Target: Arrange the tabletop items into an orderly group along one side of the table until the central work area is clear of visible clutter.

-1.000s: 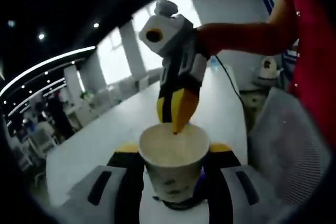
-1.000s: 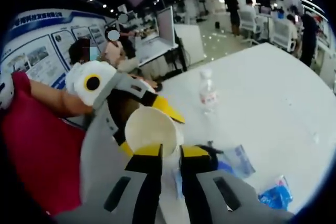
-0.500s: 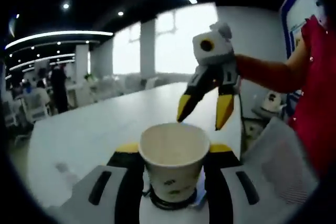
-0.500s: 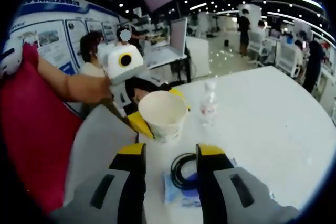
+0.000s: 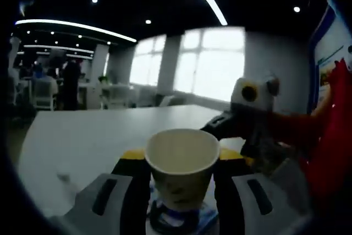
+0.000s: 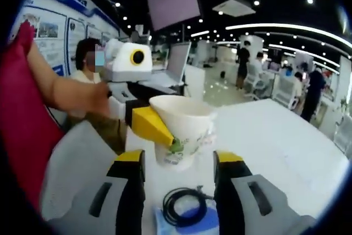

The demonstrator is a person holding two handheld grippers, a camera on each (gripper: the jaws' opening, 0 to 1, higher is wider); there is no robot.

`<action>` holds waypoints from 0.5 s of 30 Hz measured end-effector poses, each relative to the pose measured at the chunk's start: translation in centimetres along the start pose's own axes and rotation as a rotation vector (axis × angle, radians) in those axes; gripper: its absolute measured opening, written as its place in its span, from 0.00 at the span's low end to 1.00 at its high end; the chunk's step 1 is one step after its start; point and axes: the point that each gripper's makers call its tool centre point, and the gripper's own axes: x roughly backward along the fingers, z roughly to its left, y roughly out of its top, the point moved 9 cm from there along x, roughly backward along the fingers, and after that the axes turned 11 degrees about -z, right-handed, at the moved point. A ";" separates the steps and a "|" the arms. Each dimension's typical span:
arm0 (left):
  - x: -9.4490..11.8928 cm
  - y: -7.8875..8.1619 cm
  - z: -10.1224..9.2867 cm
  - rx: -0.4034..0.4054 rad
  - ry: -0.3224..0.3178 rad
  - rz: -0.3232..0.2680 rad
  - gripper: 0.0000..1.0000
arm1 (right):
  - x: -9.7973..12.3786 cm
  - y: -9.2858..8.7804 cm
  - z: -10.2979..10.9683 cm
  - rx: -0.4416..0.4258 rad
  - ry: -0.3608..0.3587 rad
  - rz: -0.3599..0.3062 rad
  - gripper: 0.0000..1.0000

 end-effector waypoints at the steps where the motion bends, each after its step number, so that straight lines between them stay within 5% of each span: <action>1: 0.0 0.0 0.0 0.001 0.002 -0.002 0.42 | -0.2 0.0 0.1 0.011 0.000 -0.009 0.50; 15: -0.5 0.5 -0.1 0.010 0.056 -0.025 0.42 | -2.1 0.5 0.4 0.058 -0.093 -0.085 0.45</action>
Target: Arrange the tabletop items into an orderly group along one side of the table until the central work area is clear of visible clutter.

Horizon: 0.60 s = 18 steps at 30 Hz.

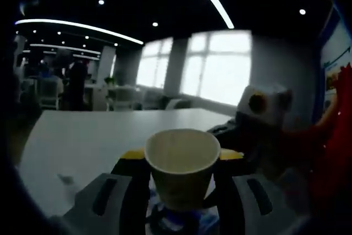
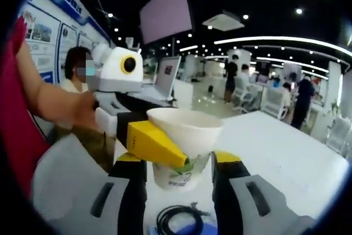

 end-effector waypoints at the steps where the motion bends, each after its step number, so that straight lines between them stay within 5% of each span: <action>1: 0.0 0.0 0.0 -0.004 0.005 -0.001 0.42 | -0.1 -0.1 -0.1 0.034 -0.011 0.016 0.44; 8: 0.0 0.0 0.0 -0.019 0.014 0.014 0.44 | -0.1 -0.2 -0.3 0.096 -0.024 0.028 0.41; 18: -0.1 0.3 -0.1 -0.021 0.010 0.008 0.46 | 0.2 -0.3 -0.7 0.073 -0.032 0.020 0.39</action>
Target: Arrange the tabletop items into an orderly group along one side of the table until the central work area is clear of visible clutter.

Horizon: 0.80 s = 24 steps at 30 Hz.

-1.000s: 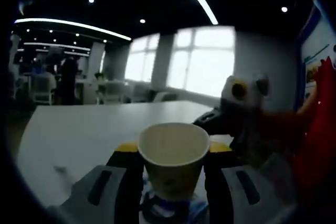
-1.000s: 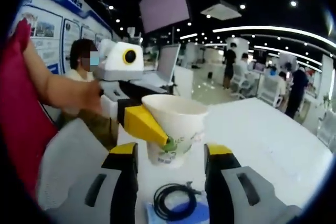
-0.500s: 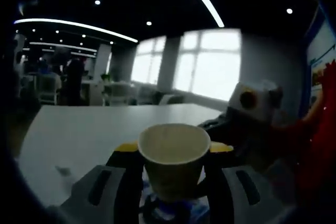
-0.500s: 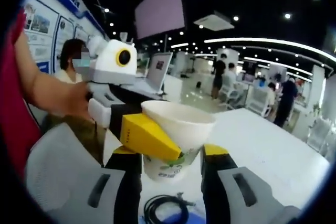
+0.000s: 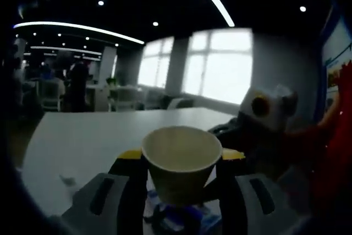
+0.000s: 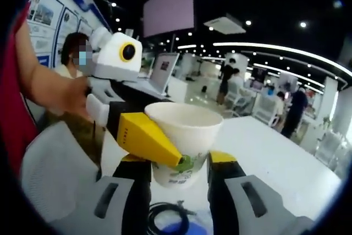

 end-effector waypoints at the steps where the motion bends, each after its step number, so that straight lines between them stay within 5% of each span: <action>1: 0.0 0.0 0.0 -0.001 0.000 0.000 0.47 | 0.0 0.0 0.0 -0.009 0.000 -0.001 0.39; 13: 0.1 -0.4 0.2 -0.025 0.006 0.001 0.43 | -0.1 -0.7 -0.2 -0.044 0.000 0.019 0.40; 24: 0.1 -0.9 0.8 -0.062 0.075 0.011 0.42 | -0.1 -1.6 -0.5 -0.064 -0.017 0.038 0.40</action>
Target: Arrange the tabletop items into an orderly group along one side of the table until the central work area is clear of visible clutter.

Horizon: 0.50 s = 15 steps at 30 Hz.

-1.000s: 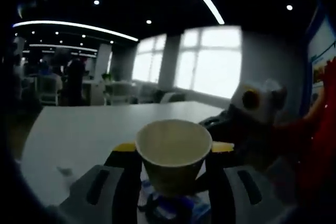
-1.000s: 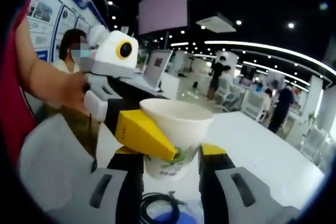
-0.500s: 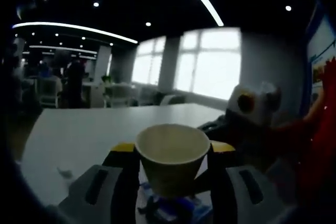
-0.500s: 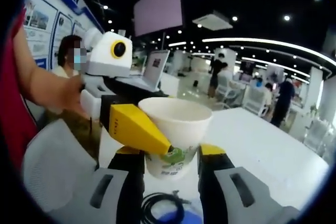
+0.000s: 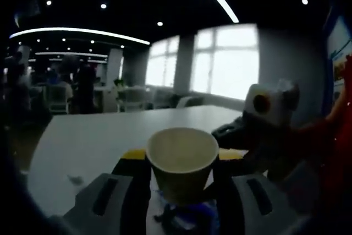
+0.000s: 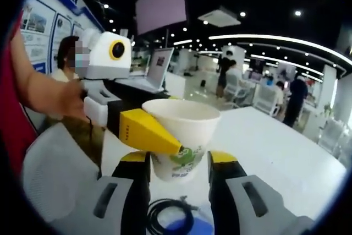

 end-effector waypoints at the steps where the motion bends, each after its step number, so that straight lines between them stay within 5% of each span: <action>1: 0.0 0.0 0.1 -0.003 0.005 0.001 0.41 | 0.1 -0.1 0.0 -0.003 -0.001 0.003 0.40; 15: -0.4 -2.1 1.3 -0.040 0.120 0.019 0.40 | 2.3 -1.4 -1.5 -0.012 -0.055 0.024 0.41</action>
